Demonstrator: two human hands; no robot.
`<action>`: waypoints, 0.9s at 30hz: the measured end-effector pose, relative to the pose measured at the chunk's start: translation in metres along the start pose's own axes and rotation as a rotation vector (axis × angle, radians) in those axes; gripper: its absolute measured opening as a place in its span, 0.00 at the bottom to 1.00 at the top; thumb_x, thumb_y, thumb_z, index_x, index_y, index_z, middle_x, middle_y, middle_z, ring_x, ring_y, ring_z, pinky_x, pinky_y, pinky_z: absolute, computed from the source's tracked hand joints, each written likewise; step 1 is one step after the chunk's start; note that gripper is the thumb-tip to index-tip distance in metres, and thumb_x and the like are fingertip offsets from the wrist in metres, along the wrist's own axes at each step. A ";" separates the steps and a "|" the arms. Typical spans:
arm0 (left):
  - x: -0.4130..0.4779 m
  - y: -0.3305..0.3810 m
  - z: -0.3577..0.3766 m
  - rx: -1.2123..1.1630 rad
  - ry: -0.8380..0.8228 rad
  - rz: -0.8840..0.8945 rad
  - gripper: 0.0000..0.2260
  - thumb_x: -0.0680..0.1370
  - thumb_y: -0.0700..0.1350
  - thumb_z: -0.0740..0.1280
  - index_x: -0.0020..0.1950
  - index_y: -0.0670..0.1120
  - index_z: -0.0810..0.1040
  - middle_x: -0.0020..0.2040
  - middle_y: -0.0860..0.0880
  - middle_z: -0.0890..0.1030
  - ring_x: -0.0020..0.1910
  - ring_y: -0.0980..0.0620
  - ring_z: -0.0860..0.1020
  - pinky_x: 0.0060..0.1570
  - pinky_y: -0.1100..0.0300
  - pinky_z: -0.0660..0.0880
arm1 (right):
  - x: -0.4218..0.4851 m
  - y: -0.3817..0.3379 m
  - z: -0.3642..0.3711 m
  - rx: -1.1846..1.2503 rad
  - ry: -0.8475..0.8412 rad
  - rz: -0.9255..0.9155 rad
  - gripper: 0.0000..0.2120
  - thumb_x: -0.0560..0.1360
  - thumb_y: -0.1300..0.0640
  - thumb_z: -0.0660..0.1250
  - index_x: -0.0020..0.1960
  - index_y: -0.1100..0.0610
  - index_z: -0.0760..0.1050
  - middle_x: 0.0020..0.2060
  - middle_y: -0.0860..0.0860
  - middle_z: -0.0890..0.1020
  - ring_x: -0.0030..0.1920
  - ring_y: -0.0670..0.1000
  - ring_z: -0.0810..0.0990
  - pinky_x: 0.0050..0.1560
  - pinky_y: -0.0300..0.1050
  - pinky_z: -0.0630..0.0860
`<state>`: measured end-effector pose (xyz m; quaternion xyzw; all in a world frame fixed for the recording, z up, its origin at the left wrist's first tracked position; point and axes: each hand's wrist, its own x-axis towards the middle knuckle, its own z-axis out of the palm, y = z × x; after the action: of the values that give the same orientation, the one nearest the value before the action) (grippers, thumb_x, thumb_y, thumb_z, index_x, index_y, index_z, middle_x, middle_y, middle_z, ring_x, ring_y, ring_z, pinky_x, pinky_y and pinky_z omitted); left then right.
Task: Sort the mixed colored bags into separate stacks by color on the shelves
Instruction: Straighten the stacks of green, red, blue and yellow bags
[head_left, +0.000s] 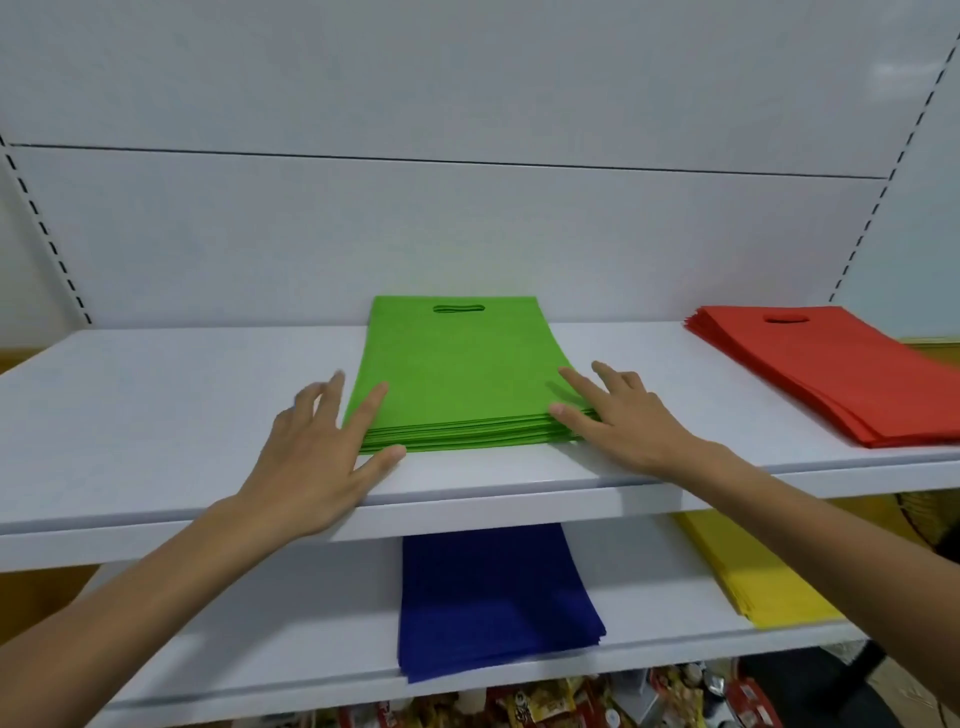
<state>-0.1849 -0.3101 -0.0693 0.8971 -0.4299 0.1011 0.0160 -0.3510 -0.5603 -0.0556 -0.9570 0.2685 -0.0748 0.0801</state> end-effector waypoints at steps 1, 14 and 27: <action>-0.003 0.002 0.000 0.003 -0.006 0.047 0.47 0.60 0.75 0.24 0.76 0.57 0.40 0.77 0.46 0.43 0.75 0.46 0.45 0.72 0.52 0.49 | -0.005 -0.001 0.004 -0.060 0.030 -0.048 0.29 0.77 0.36 0.49 0.75 0.42 0.50 0.76 0.52 0.51 0.75 0.54 0.50 0.71 0.54 0.53; -0.011 0.012 -0.003 -0.167 -0.114 -0.062 0.41 0.63 0.74 0.34 0.75 0.61 0.40 0.76 0.39 0.51 0.75 0.43 0.51 0.72 0.50 0.51 | 0.002 -0.002 0.005 0.206 0.005 0.071 0.27 0.79 0.39 0.48 0.76 0.43 0.50 0.74 0.55 0.59 0.73 0.58 0.56 0.72 0.57 0.55; -0.010 0.008 -0.009 -0.113 0.003 -0.051 0.46 0.58 0.74 0.31 0.75 0.61 0.50 0.74 0.43 0.58 0.73 0.44 0.54 0.71 0.52 0.52 | 0.010 -0.005 -0.004 0.162 -0.041 0.132 0.28 0.78 0.38 0.48 0.76 0.44 0.51 0.67 0.57 0.71 0.68 0.58 0.67 0.68 0.56 0.62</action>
<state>-0.1986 -0.3060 -0.0629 0.9053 -0.4119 0.0774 0.0696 -0.3406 -0.5622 -0.0498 -0.9291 0.3222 -0.0711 0.1673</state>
